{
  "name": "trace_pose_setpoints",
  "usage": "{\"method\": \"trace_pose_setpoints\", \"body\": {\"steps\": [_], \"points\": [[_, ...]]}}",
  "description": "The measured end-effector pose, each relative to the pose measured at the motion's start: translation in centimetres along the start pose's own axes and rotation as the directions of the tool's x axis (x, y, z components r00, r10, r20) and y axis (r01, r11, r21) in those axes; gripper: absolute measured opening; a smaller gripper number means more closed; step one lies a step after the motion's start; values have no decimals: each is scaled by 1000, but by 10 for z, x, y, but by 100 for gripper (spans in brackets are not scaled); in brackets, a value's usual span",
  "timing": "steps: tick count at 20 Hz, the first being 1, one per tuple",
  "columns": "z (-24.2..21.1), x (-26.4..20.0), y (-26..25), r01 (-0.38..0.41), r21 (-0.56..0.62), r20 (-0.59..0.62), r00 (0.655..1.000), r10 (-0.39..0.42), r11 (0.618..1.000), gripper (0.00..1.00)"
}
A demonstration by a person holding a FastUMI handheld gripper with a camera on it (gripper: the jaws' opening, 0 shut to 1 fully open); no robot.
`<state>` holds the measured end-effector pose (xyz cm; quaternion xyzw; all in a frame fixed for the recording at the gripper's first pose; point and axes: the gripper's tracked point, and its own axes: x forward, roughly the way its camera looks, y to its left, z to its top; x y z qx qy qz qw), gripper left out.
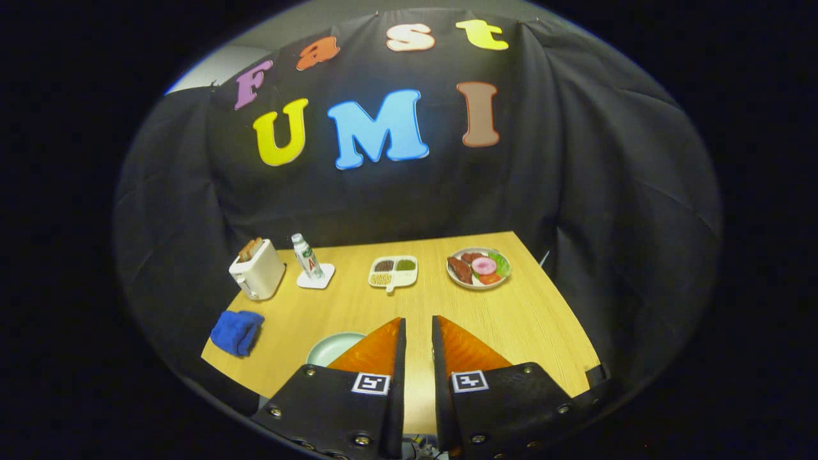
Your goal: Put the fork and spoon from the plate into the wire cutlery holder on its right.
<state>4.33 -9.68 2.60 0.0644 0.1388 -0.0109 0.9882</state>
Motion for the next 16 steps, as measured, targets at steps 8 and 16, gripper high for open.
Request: {"method": "trace_pose_setpoints", "body": {"steps": [8, 16], "points": [[4, -46, 72, 26, -163, 284, 959, 22, 986, 73], [-17, -42, 118, 43, -213, 400, 915, 47, 976, 97]]}}
